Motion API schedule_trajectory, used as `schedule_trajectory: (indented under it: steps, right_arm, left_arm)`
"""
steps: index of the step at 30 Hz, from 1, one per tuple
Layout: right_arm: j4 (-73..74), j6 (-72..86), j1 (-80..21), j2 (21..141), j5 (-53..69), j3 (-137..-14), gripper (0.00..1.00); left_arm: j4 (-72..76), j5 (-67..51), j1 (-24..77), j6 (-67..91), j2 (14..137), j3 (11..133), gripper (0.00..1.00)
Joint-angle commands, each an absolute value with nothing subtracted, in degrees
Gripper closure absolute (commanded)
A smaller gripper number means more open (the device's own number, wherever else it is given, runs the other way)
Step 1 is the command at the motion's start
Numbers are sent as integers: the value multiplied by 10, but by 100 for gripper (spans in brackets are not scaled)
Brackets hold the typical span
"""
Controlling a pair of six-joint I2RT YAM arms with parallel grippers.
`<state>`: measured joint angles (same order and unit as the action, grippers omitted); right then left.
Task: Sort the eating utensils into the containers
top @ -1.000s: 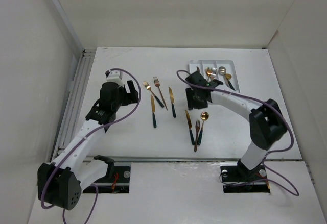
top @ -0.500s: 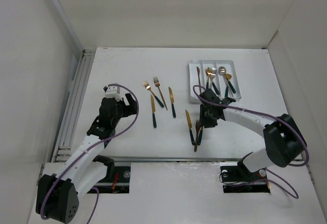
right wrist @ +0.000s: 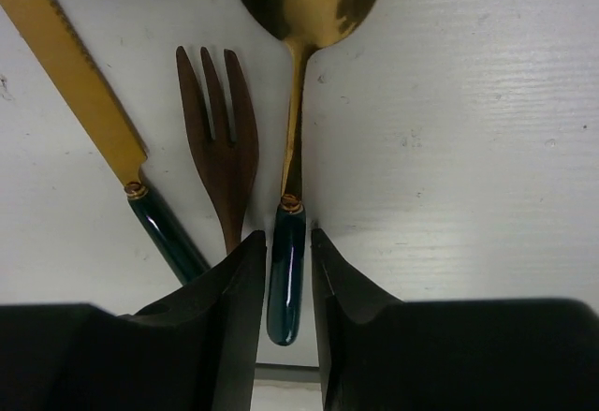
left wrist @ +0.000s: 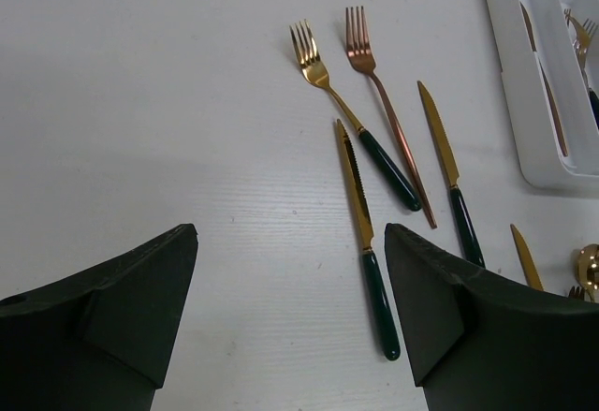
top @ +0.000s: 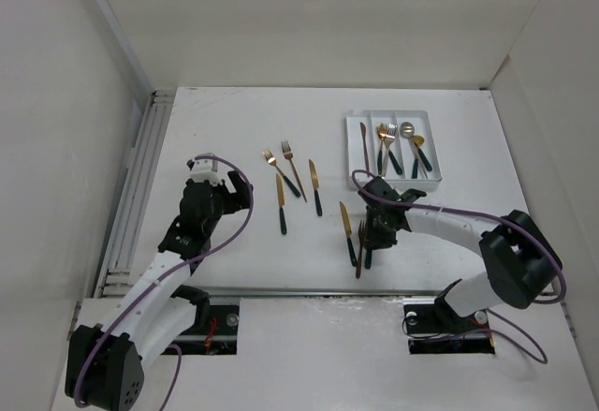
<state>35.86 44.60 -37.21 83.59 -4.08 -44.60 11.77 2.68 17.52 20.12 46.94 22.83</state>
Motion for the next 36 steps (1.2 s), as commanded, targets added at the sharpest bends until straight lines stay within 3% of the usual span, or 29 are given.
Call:
schedule_trajectory:
  steps: [1, 14, 16, 20, 36]
  right_arm:
    - [345, 466, -376, 824, -47, -439, 68]
    - [358, 477, -381, 884, -60, -456, 67]
    - [364, 477, -381, 890, -60, -461, 71]
    - [364, 477, -387, 890, -65, -461, 100]
    - [404, 472, -398, 851, -111, -512, 100]
  left_arm:
    - [152, 24, 173, 209, 456, 221, 22]
    - [147, 29, 173, 209, 451, 221, 22]
    - [147, 29, 173, 209, 451, 221, 22]
    - [147, 35, 173, 214, 451, 221, 22]
    - [147, 35, 173, 214, 446, 216, 22]
